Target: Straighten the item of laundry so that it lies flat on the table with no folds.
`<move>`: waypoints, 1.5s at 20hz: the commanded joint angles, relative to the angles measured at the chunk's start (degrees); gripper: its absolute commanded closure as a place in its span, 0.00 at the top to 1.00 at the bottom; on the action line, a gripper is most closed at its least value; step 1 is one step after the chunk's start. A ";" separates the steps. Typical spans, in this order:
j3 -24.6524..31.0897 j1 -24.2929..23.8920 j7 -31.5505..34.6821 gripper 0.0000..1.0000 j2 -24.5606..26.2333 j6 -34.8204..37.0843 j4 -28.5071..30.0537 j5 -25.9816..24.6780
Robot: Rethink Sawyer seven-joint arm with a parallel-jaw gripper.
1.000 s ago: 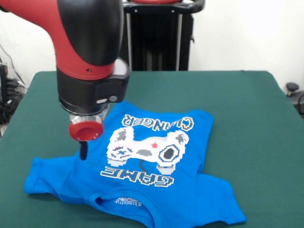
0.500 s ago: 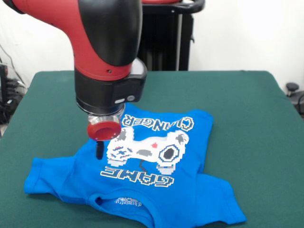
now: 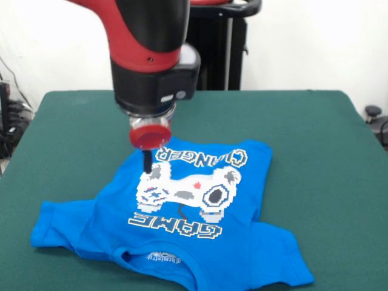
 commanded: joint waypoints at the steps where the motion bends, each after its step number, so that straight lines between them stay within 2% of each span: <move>1: 9.35 2.32 2.67 1.00 -3.64 -1.45 14.97 2.60; 7: 13.90 0.64 2.09 1.00 -3.93 -8.23 19.48 4.03; 11: 15.20 1.34 5.44 1.00 -2.01 -11.36 19.13 4.84; 16: 14.84 2.45 8.07 1.00 0.30 -13.20 18.32 5.25; 21: 12.15 4.58 11.59 1.00 2.90 -14.69 17.28 4.66; 26: 9.27 7.61 14.01 1.00 1.51 -12.94 19.65 4.46; 30: 9.12 8.46 14.01 1.00 0.68 -13.77 21.75 5.08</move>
